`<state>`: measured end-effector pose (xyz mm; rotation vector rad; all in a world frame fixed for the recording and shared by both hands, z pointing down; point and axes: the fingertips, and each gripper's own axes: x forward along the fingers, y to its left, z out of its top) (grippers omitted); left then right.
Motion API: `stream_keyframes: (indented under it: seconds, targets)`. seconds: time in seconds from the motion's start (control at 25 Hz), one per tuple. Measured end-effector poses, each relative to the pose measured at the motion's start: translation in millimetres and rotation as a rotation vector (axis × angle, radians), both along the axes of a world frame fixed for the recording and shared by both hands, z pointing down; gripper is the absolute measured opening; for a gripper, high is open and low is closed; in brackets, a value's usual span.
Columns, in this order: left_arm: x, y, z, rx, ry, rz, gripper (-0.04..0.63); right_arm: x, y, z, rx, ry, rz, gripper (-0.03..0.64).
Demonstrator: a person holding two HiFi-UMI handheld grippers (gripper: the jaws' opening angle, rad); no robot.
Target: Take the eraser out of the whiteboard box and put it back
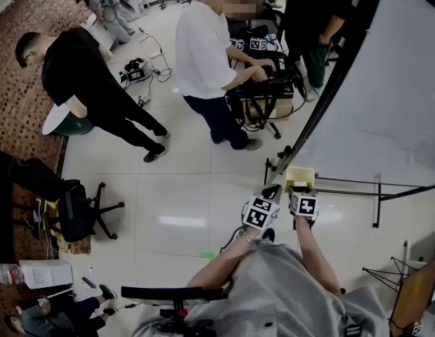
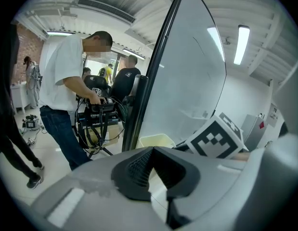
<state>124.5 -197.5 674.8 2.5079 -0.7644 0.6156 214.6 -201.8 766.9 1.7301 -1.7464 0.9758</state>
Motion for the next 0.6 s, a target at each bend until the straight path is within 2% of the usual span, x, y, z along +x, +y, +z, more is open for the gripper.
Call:
stream_keyframes:
  seconds: [0.12,0.24,0.36,0.44,0.6]
  targets:
    - [-3.3,-4.3,-2.2,0.004,0.003,-0.014,0.003,-7.4,6.1,-41.2,0.049,-0.066,-0.018,0.27]
    - [-10.7,-12.5,-1.0,-0.001,0.007,-0.041,0.003,-7.9,-4.5,-102.1,0.182,-0.07,-0.032,0.268]
    - [-8.5,-13.7,-0.6,-0.007,0.016,-0.047,0.003,9.0,-23.2,-141.5,0.306,-0.043,0.013,0.268]
    - [-6.2,-11.6,-1.8,-0.006,0.02,-0.04,0.003,17.5,-30.1,-140.1,0.327,-0.032,0.045,0.268]
    - [-7.9,-9.9,-1.2,-0.005,0.019,-0.039,0.003,19.4,-31.6,-101.6,0.295,-0.034,0.071,0.268]
